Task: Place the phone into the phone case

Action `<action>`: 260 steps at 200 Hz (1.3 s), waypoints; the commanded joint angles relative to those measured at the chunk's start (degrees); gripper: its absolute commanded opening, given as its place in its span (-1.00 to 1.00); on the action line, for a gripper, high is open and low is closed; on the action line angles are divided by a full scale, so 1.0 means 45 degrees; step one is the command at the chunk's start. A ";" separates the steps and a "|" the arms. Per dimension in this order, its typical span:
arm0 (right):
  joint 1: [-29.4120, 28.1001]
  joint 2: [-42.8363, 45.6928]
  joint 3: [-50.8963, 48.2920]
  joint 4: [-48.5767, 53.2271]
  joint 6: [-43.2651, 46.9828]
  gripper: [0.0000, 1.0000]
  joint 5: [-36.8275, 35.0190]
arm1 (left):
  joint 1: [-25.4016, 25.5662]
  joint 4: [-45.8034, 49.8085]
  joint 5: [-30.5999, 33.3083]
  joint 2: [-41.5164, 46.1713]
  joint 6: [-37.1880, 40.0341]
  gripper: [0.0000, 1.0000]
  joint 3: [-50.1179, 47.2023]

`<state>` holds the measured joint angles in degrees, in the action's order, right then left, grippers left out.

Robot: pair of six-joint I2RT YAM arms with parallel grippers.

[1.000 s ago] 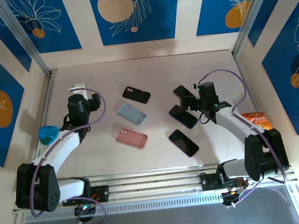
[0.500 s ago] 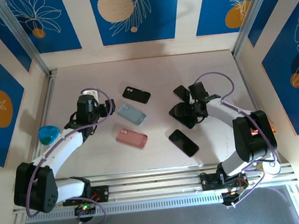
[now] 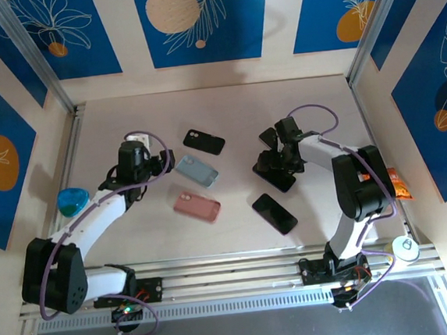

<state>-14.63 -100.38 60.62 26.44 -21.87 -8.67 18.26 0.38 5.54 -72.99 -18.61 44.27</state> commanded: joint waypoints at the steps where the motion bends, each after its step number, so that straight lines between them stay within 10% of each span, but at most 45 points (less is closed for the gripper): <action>1: -0.0068 -0.0266 0.0435 0.0809 -0.0219 0.94 0.0667 | 0.0122 0.0129 -0.0087 -0.0198 0.0070 0.77 0.0568; 100: -0.1425 0.0111 0.0751 0.2527 -0.1384 0.96 0.1405 | 0.0122 0.0069 -0.0231 -0.0672 0.0392 0.78 0.0787; 171: -0.2902 -0.1011 0.2320 0.3868 -0.1139 0.96 -0.2312 | 0.0121 0.0293 -0.0392 -0.0457 0.0561 0.78 0.0681; 260: -0.3006 -0.1709 0.2547 0.3865 -0.1317 0.76 -0.3107 | 0.0122 0.0491 -0.0445 -0.0369 0.0652 0.73 0.0712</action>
<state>-28.23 -107.07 71.20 42.74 -27.20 -21.39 18.31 1.41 4.62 -75.48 -16.84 45.91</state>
